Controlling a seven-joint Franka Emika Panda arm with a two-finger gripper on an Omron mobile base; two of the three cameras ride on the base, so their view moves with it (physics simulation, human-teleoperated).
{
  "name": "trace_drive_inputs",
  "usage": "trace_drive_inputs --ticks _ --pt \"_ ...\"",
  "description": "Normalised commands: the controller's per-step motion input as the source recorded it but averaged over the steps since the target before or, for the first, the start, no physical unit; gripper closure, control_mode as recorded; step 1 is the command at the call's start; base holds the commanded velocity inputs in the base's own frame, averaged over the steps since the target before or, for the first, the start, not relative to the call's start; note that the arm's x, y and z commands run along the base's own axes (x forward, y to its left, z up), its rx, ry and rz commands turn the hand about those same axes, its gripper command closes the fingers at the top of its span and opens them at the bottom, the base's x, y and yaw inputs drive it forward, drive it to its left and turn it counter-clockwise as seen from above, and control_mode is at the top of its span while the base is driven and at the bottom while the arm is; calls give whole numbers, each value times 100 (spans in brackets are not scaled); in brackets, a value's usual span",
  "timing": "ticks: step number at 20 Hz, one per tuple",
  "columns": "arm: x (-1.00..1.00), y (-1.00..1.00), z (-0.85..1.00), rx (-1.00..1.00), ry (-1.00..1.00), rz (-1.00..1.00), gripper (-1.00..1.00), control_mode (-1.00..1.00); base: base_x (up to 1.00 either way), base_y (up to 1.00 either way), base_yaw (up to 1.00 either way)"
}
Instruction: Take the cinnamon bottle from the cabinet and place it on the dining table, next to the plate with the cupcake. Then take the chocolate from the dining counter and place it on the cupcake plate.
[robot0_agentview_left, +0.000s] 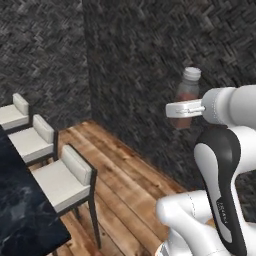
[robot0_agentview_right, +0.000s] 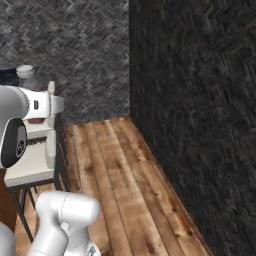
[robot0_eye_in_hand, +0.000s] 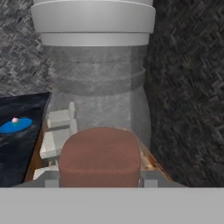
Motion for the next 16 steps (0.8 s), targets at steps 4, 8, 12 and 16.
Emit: trace_drive_inputs --ticks 4,8,12,16 --pt "0 0 0 0 0 0 100 100 63 -37 22" --pt "0 0 0 0 0 0 100 100 66 -35 22" --pt "0 0 0 0 0 0 100 100 67 -32 24" --pt "0 0 0 0 0 0 100 100 65 -23 34"
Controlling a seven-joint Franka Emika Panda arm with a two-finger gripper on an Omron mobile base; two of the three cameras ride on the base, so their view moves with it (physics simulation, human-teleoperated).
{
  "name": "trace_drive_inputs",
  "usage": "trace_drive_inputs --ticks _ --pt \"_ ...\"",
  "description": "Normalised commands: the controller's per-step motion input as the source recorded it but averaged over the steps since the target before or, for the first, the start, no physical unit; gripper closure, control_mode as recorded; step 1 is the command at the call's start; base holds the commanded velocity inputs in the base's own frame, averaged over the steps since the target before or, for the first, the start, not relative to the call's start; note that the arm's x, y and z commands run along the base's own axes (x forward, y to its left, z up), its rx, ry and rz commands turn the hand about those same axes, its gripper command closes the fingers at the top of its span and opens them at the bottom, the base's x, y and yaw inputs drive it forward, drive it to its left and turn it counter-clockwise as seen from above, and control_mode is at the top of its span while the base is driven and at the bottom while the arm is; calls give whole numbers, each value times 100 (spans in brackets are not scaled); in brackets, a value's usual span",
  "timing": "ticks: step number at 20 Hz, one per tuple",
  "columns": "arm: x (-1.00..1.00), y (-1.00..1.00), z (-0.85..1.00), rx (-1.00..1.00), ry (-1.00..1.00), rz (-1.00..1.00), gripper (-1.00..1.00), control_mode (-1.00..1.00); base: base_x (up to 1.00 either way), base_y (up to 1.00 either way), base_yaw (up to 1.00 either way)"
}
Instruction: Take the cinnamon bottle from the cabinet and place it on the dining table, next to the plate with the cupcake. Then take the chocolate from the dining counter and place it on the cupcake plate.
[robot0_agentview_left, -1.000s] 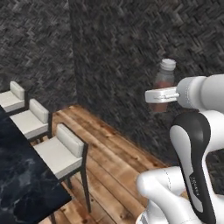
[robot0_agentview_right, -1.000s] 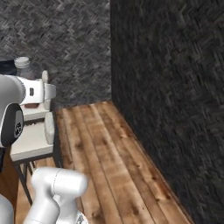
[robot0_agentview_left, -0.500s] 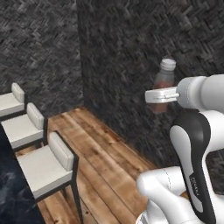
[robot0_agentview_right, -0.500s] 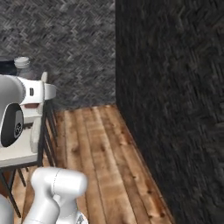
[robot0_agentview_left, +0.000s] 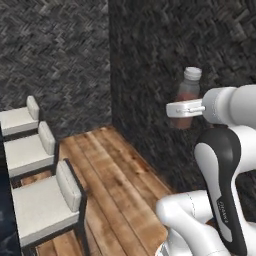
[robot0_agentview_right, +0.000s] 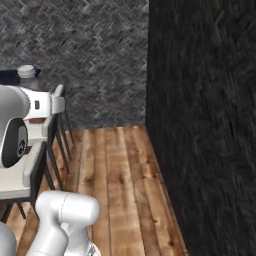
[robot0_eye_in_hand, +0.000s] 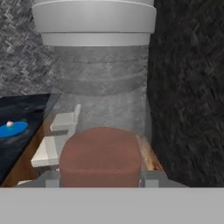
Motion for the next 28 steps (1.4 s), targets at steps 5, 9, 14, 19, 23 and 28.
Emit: trace_drive_inputs --ticks 5,9,14,19,23,28 --pt "0 0 0 0 0 0 100 100 64 -21 36" --pt "0 0 0 0 0 0 100 100 67 -28 28" --pt "0 0 0 0 0 0 100 100 68 -29 27" --pt "0 0 0 0 0 0 100 100 68 -30 26" --pt "0 0 0 0 0 0 100 100 67 -28 29" --pt "0 0 0 0 0 0 100 100 66 -27 29"
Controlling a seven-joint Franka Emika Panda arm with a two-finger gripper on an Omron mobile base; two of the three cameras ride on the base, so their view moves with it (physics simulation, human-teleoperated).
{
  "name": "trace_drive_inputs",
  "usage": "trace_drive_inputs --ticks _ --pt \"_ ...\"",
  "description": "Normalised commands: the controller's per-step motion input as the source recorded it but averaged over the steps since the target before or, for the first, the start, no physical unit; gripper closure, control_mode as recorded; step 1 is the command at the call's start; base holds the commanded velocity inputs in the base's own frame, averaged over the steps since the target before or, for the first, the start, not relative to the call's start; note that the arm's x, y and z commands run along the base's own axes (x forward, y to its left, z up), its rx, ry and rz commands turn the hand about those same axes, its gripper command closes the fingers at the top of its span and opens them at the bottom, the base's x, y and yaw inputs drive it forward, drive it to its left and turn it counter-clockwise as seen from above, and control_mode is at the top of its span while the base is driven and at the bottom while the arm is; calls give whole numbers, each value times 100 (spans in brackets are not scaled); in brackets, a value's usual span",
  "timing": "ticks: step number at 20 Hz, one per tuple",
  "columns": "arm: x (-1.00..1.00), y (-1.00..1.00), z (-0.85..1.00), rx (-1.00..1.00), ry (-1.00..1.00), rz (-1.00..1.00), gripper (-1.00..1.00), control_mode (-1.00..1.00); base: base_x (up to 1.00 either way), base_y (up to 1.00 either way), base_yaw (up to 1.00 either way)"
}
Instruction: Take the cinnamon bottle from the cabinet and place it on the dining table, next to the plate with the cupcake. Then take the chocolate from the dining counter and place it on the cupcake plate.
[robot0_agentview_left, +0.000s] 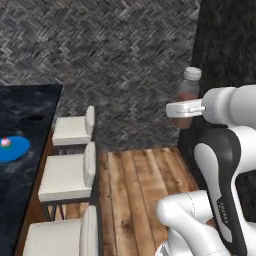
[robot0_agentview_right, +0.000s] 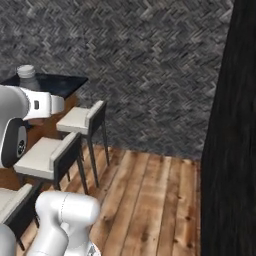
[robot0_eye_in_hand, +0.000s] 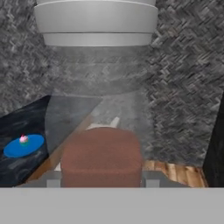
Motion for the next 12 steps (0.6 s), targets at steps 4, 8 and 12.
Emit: trace_drive_inputs --ticks 4,8,12 --pt "0 0 0 0 0 0 100 100 67 -29 27" --pt "0 0 0 0 0 0 100 100 66 -28 28" --pt "0 0 0 0 0 0 100 100 63 -29 29"
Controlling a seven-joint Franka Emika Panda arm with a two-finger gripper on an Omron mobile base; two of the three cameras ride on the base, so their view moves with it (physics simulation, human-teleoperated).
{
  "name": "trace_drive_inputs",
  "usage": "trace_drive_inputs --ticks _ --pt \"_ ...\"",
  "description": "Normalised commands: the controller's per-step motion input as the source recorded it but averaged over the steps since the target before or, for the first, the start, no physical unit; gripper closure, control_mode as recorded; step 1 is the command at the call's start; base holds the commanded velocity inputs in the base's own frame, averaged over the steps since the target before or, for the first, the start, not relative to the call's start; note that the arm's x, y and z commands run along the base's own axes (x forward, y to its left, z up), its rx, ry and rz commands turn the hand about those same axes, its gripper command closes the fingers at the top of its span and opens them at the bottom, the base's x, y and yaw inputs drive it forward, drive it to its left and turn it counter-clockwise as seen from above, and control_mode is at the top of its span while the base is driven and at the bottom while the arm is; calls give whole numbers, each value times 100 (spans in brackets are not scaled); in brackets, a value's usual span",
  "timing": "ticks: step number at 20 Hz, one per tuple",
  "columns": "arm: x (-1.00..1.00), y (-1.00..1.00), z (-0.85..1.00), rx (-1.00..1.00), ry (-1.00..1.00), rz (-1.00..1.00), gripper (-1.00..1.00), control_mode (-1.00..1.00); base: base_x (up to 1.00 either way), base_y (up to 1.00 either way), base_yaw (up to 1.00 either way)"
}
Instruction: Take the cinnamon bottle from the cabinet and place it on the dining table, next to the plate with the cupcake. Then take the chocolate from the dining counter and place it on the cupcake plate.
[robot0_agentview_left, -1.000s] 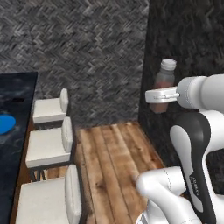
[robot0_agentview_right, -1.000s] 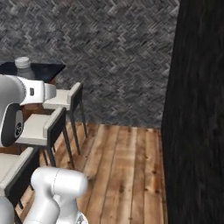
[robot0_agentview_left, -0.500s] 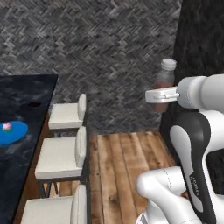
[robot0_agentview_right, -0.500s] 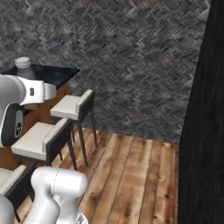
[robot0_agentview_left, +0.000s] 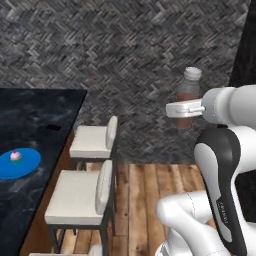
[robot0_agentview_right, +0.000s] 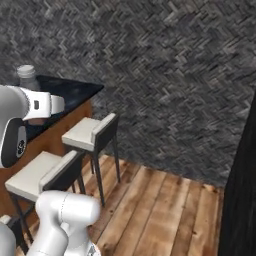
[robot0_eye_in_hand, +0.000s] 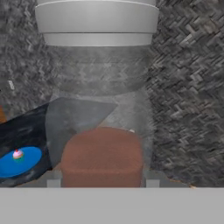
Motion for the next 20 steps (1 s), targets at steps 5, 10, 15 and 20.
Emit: trace_drive_inputs --ticks 5,10,15,20 --pt "0 0 0 0 0 0 100 100 59 -29 31" --pt "0 0 0 0 0 0 100 100 43 -28 42" --pt "0 0 0 0 0 0 100 100 33 -22 54" --pt "0 0 0 0 0 0 100 100 31 -25 50"
